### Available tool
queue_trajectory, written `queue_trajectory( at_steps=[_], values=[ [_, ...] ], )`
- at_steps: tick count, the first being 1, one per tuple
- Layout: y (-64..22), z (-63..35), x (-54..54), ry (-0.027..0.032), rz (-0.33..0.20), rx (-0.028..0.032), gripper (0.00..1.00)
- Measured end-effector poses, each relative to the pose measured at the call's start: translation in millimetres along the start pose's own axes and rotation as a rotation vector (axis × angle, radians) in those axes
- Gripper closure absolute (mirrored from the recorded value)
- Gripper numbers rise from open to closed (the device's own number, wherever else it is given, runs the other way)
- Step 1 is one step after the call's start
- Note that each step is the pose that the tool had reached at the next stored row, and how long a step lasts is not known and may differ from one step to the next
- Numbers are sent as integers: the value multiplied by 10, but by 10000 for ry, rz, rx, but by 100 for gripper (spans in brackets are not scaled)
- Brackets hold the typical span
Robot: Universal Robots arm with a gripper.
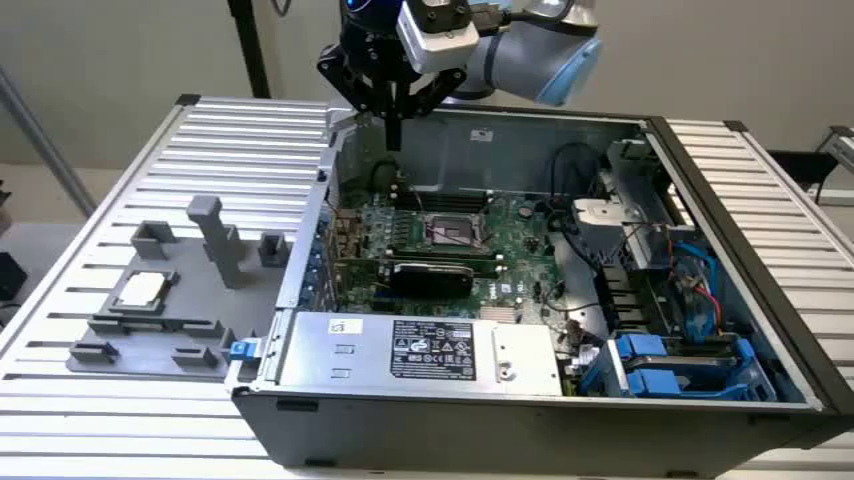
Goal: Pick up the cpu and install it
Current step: 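Reach for the cpu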
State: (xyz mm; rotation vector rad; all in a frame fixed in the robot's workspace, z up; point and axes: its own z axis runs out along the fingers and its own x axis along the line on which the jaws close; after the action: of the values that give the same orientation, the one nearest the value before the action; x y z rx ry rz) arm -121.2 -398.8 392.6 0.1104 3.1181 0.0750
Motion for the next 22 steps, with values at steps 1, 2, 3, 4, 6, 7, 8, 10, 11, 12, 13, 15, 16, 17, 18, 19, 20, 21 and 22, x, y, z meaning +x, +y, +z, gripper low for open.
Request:
queue_trajectory(
  at_steps=[1,2,3,4,6,7,8,10,11,12,13,15,16,17,18,19,20,21,22],
  values=[
    [0,0,0,-1,0,0,89],
    [0,0,0,0,0,0,89],
    [0,0,0,0,0,-1,89],
    [0,0,0,0,0,0,89],
    [0,0,0,0,1,0,89],
    [0,0,0,-1,1,0,89],
    [0,0,0,0,1,0,89],
    [0,0,0,-1,0,0,89],
    [0,0,0,0,1,0,89],
    [0,0,0,0,1,0,89],
    [-1,0,7,-1,0,-1,89],
    [-10,-2,69,-1,0,0,89],
    [-16,-3,110,-1,1,0,89],
    [-22,-4,156,-1,1,0,89],
    [-29,-5,199,-1,1,-1,89],
    [-36,-6,243,-1,0,0,89],
    [-43,-7,287,-1,0,0,89],
    [-51,-9,332,-1,1,0,89],
    [-59,-10,376,0,1,1,89]
  ],
)
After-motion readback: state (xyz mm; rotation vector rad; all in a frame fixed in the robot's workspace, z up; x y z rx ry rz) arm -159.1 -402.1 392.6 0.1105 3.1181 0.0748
